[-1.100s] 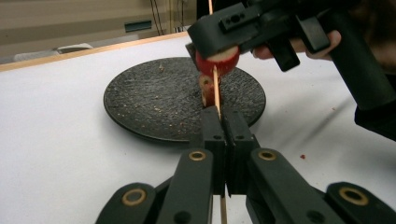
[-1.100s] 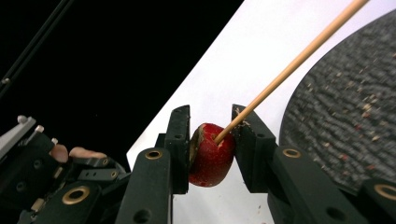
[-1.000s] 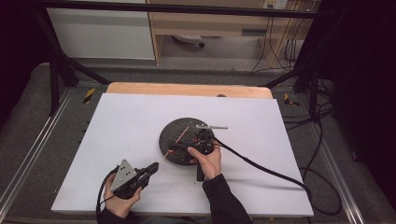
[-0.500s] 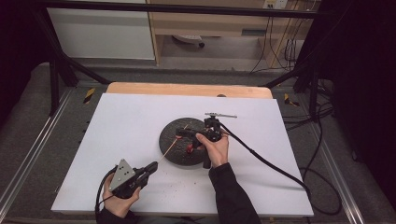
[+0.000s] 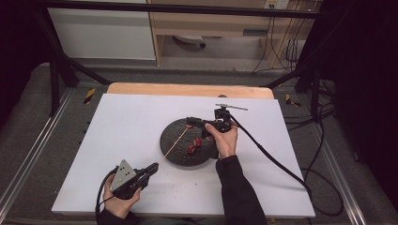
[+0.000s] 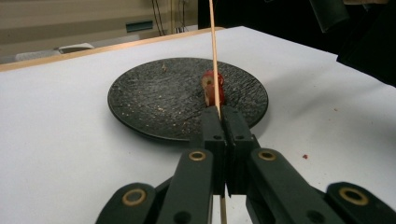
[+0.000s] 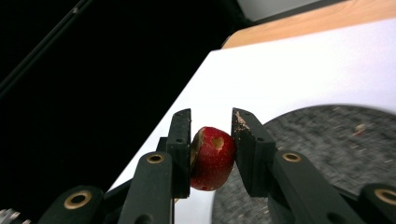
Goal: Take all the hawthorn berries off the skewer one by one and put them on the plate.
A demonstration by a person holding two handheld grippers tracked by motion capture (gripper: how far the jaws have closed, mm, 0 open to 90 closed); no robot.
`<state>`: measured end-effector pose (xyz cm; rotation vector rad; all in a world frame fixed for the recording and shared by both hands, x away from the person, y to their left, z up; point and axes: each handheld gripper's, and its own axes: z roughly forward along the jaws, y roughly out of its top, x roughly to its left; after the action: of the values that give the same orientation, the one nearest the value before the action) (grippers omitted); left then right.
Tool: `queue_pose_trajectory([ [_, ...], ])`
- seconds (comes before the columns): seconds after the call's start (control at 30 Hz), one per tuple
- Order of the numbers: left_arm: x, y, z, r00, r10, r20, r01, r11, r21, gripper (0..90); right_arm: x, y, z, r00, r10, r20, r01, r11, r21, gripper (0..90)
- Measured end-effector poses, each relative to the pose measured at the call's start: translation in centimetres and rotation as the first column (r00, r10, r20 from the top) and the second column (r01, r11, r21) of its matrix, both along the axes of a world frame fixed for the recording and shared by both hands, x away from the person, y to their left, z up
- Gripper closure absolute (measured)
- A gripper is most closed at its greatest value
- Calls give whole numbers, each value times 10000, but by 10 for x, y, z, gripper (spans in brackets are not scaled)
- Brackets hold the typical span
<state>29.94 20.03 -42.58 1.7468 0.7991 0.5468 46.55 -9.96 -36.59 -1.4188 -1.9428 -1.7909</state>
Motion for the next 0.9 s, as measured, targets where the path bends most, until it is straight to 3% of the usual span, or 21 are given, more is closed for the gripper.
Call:
queue_pose_trajectory([
  [0.23,1,3,0,9999,85,-53,-85,10000,-34,886,14,-10,-12,9972,-713,239,724,9961,-511,694],
  [0.6,4,5,-3,9995,184,-272,-184,9998,-6,885,22,2,-61,9965,-832,-85,803,9804,-1798,690],
  [0.9,6,5,-4,9991,195,-372,-196,9998,-22,885,28,8,-85,9935,-1112,-241,1012,9608,-2582,678],
])
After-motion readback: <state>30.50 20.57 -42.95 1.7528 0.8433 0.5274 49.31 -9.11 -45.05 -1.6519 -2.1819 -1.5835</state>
